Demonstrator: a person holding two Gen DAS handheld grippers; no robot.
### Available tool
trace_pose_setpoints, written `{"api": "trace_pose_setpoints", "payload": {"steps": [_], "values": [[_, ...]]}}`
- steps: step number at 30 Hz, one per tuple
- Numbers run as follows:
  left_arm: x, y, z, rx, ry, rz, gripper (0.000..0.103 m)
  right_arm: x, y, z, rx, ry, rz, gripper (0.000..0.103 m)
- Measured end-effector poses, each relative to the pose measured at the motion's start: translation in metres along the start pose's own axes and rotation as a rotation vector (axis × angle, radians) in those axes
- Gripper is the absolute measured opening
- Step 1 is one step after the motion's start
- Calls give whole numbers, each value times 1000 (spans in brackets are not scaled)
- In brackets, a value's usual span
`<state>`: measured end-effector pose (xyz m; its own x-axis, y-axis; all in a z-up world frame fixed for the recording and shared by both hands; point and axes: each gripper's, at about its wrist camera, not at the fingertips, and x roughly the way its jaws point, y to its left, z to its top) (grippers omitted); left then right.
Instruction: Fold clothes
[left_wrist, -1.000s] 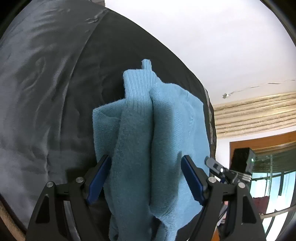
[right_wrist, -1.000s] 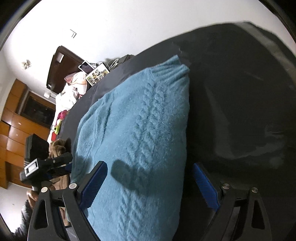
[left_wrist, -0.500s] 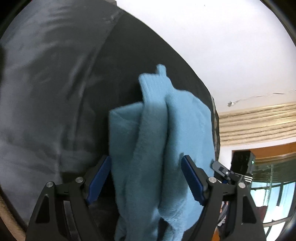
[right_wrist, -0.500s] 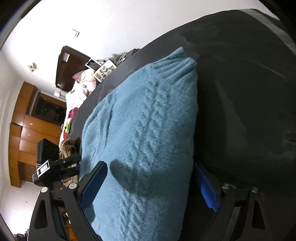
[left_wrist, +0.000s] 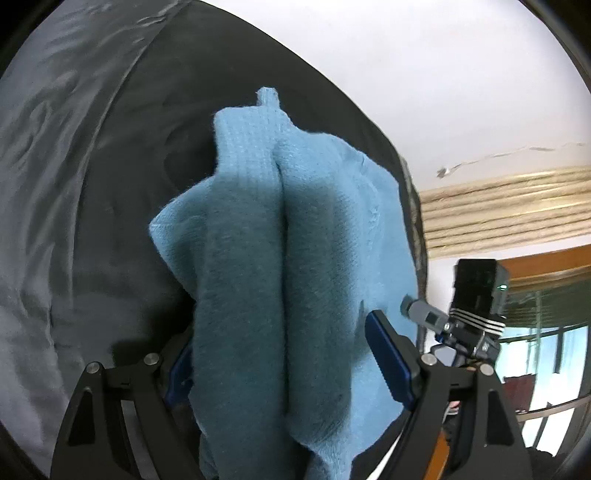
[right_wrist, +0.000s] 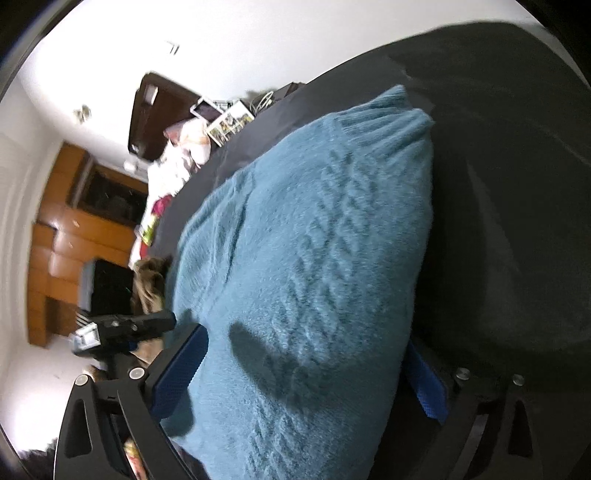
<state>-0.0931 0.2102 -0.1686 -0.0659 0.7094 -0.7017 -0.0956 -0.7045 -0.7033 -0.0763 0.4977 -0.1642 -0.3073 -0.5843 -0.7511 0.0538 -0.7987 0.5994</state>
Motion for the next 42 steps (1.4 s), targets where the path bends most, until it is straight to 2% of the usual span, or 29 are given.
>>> {"api": "trace_pose_setpoints", "payload": {"steps": [2, 3, 4, 5, 7, 10, 15, 20, 32, 36, 42], "values": [[3, -4, -1, 5, 5, 19, 84, 4, 11, -2, -65, 12, -68, 101], [5, -6, -2, 7, 9, 24, 80, 6, 15, -4, -89, 13, -96, 93], [6, -8, -3, 10, 11, 30, 74, 5, 17, -5, -96, 7, -111, 78], [7, -11, -5, 15, 7, 40, 73, 4, 18, -6, -104, 1, -125, 75], [9, -16, -7, 23, -1, 56, 66, -2, 18, -8, -99, -23, -127, 61], [11, -28, -8, 35, -8, 70, 61, -13, 19, -9, -105, -57, -144, 54], [26, -54, -10, 59, -3, 77, 58, -38, 19, -7, -156, -114, -203, 50], [58, -86, -8, 84, 22, 72, 58, -75, 0, -5, -135, -154, -236, 49], [152, -185, 12, 169, 78, 54, 56, -170, -87, 3, -26, -285, -344, 49], [175, -208, 17, 185, 76, 65, 56, -179, -108, 16, -5, -304, -362, 49], [179, -211, 20, 179, 58, 92, 56, -179, -136, 35, 3, -296, -361, 49]]}}
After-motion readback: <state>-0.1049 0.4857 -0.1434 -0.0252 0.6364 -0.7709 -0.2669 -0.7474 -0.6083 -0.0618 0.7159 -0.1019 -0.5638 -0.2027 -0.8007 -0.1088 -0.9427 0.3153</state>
